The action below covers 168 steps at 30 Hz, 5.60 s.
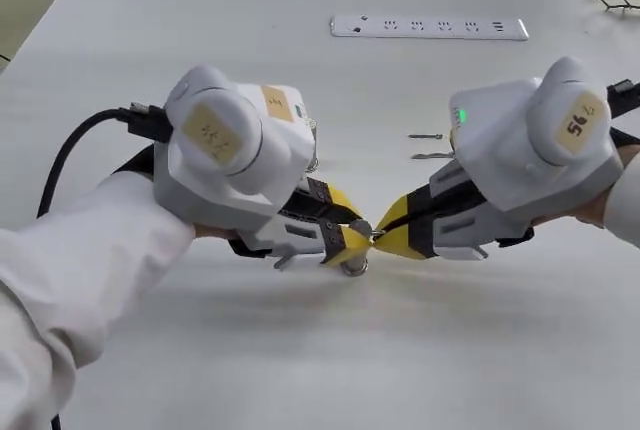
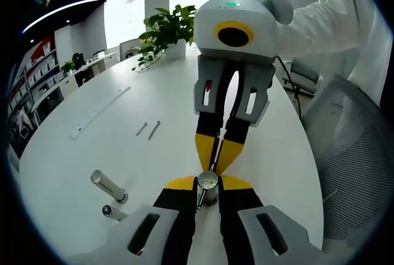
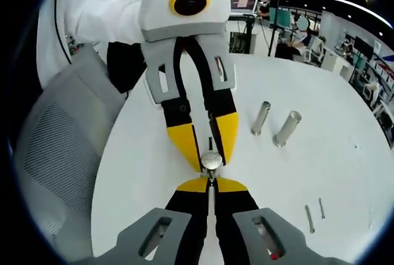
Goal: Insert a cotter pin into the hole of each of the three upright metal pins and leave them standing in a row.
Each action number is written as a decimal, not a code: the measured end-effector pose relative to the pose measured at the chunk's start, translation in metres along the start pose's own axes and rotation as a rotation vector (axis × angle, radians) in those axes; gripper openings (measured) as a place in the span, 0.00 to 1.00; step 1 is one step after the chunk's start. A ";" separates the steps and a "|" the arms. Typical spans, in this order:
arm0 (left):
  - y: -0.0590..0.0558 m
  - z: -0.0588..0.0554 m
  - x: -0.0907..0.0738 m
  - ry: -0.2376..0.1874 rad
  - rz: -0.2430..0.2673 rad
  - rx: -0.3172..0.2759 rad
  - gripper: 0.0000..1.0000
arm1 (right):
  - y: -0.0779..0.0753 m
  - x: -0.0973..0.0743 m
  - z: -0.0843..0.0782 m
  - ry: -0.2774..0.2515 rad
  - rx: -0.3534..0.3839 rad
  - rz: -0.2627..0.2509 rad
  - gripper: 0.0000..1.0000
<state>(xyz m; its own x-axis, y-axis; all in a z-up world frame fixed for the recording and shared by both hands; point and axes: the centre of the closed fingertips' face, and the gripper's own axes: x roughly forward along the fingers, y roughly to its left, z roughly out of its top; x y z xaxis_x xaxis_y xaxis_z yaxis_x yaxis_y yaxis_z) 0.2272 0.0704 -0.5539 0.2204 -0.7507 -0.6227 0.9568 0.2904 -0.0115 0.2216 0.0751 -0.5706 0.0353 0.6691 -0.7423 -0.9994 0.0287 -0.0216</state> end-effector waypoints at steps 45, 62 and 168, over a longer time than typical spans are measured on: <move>-0.025 -0.028 -0.047 -0.194 0.130 -0.281 0.97 | 0.004 0.003 0.017 -0.132 0.154 -0.077 0.22; -0.044 -0.043 -0.060 -0.226 0.151 -0.306 0.99 | -0.002 0.019 0.012 -0.121 0.199 -0.116 0.19; -0.030 -0.033 -0.074 -0.242 0.236 -0.439 0.98 | 0.040 -0.077 -0.017 -0.337 0.525 -0.347 0.90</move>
<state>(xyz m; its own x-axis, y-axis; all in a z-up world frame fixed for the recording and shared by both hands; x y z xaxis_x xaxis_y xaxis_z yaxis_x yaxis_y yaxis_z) 0.1758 0.1371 -0.5336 0.5057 -0.7355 -0.4509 0.7192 0.6480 -0.2506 0.1791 0.0123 -0.5261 0.4359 0.7468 -0.5022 -0.7974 0.5792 0.1691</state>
